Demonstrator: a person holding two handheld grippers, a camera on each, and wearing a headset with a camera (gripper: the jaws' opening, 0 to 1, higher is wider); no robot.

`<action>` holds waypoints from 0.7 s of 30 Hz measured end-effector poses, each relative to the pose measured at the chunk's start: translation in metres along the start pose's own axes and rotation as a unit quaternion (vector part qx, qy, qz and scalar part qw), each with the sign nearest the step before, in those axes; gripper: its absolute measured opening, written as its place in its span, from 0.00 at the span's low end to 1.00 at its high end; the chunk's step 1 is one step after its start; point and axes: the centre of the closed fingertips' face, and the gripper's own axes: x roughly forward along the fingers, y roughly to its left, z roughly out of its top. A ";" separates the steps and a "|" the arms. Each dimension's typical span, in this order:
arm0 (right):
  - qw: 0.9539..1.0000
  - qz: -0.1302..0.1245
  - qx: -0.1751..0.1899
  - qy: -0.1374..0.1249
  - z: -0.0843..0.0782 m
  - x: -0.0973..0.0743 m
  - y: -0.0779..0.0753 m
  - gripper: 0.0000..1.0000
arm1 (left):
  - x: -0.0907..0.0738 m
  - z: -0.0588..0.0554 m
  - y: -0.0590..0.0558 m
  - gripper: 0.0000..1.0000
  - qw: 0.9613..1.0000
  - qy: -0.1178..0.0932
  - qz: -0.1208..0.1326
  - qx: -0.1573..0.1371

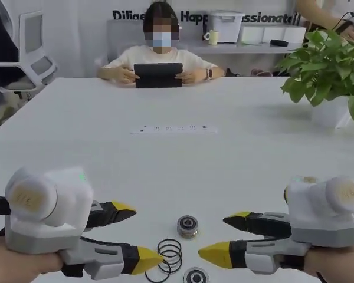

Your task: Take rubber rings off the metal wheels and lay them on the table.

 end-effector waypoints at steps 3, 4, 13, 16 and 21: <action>1.000 -0.005 -0.008 0.000 -0.002 -0.006 0.000 0.65 | -0.003 -0.001 -0.001 0.55 1.000 0.001 0.002 0.001; 1.000 -0.006 -0.010 0.000 -0.003 -0.008 0.000 0.65 | -0.003 -0.001 -0.001 0.56 1.000 0.001 0.002 0.001; 0.999 -0.021 -0.043 0.023 -0.020 -0.021 -0.003 0.70 | -0.007 -0.005 -0.008 0.59 1.000 0.005 0.001 0.007; 0.998 -0.024 -0.051 0.029 -0.025 -0.024 -0.003 0.71 | -0.008 -0.008 -0.010 0.60 1.000 0.007 0.001 0.008; 0.997 -0.026 -0.059 0.036 -0.031 -0.026 -0.003 0.72 | -0.010 -0.012 -0.012 0.61 1.000 0.008 0.001 0.004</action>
